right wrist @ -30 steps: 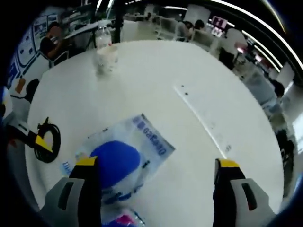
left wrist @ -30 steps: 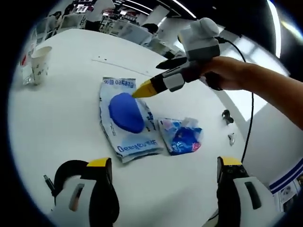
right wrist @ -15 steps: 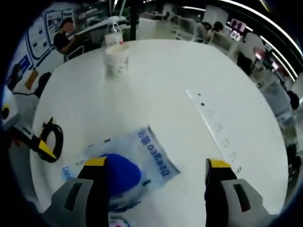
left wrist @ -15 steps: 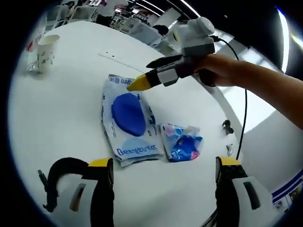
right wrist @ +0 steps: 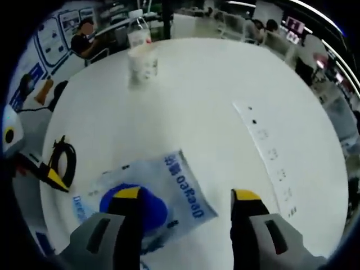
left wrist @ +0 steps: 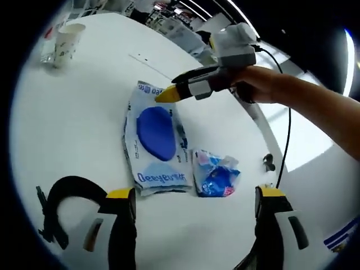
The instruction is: Arrange the tabletop items into an orderly group along one side of the table until the central work area is clear of visible clutter.
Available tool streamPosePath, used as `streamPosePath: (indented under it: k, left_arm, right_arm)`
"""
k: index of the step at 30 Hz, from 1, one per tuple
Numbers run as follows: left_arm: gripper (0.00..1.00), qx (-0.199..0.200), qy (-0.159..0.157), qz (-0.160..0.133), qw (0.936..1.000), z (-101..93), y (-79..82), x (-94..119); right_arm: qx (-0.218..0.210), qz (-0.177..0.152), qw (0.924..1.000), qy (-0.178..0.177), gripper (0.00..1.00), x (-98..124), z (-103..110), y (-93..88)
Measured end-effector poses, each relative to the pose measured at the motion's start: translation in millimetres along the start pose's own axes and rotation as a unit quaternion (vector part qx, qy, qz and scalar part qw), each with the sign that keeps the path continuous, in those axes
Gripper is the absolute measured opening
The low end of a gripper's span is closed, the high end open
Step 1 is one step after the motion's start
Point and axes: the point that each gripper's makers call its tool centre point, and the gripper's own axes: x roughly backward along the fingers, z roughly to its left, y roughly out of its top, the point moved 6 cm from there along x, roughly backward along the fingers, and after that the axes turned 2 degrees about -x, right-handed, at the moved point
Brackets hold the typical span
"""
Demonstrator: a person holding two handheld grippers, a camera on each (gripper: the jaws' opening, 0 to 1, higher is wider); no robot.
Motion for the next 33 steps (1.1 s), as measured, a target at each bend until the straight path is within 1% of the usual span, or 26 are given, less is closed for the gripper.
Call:
streamPosePath:
  k: [3, 5, 7, 13, 16, 18, 19, 23, 28, 31, 33]
  left_arm:
    - [0.85, 0.007, 0.004, -0.002, 1.0, 1.0, 0.7, -1]
    - [0.84, 0.022, 0.002, -0.006, 0.9997, 1.8, 1.5, -2]
    - [0.84, 0.034, 0.004, -0.005, 0.9994, 2.9, 1.2, -2]
    - [0.82, 0.059, 0.007, -0.017, 0.9981, 5.4, 2.6, -3]
    - [0.82, 0.082, 0.015, -0.026, 0.9962, 9.5, 2.7, -4]
    - [0.8, 0.082, 0.012, -0.028, 0.9962, 10.5, 2.8, -6]
    - [0.77, 0.085, 0.009, -0.026, 0.996, 10.3, 2.5, -6]
    - [0.8, 0.098, 0.015, -0.021, 0.9949, 10.7, -1.3, -7]
    - [0.8, 0.107, 0.013, -0.01, 0.9941, 11.0, -8.4, -12]
    - [0.79, 0.116, 0.02, -0.01, 0.993, 15.2, -9.4, -15]
    - [0.76, 0.123, 0.022, -0.017, 0.992, 17.1, -6.2, -17]
  right_arm:
    - [0.002, 0.004, 1.0, 0.005, 0.51, -2, 3, 2.8]
    - [-0.002, 0.008, 0.9999, 0.01, 0.48, -3, 5, 3.3]
    - [-0.004, 0.016, 0.9997, 0.016, 0.46, -5, 7, 2.8]
    - [-0.012, 0.028, 0.9993, 0.023, 0.41, -8, 9, 1.1]
    - [-0.013, 0.031, 0.9991, 0.026, 0.4, -9, 9, -0.4]
    - [-0.011, 0.037, 0.9989, 0.026, 0.39, -9, 9, -2.7]
    - [-0.008, 0.038, 0.9989, 0.026, 0.39, -9, 10, -3.2]
    - [-0.011, 0.035, 0.9989, 0.027, 0.39, -11, 8, -3.7]
    - [-0.014, 0.041, 0.9986, 0.029, 0.39, -14, 7, -5.9]
    - [-0.017, 0.043, 0.9985, 0.03, 0.39, -15, 8, -7.3]
    - [-0.017, 0.043, 0.9985, 0.028, 0.38, -15, 7, -6.8]
